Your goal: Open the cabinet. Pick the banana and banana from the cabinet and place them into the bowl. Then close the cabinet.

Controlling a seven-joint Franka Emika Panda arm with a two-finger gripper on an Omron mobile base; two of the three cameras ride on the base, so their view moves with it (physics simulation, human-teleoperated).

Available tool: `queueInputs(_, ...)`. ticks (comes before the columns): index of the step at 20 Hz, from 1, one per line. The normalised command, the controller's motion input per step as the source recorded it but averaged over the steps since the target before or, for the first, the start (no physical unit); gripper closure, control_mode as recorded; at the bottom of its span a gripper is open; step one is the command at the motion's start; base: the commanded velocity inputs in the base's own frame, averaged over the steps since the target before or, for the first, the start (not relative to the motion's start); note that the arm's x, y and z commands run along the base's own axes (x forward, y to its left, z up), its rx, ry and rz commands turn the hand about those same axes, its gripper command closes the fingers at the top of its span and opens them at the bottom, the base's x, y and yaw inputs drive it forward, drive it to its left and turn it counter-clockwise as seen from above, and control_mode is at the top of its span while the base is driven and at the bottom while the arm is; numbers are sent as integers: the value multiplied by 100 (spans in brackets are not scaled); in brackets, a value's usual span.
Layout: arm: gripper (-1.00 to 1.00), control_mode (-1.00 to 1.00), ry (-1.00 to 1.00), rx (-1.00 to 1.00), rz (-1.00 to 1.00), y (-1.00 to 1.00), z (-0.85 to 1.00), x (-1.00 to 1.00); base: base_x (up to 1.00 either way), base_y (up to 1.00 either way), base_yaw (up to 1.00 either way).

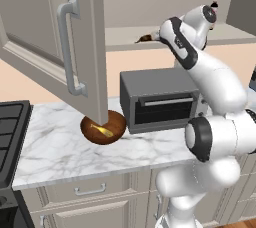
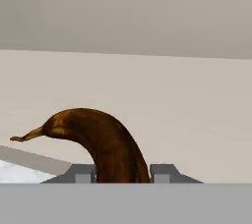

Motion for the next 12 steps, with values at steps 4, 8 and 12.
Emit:
queueInputs(4, 100, -100, 0, -7, 14, 64, -10, -100, 0, 0, 0)
queueInputs(8, 100, -100, 0, -11, 15, 76, -13, -90, 0, 0, 0)
queueInputs(12, 100, -100, 0, -12, 14, 76, -15, -63, 0, 0, 0)
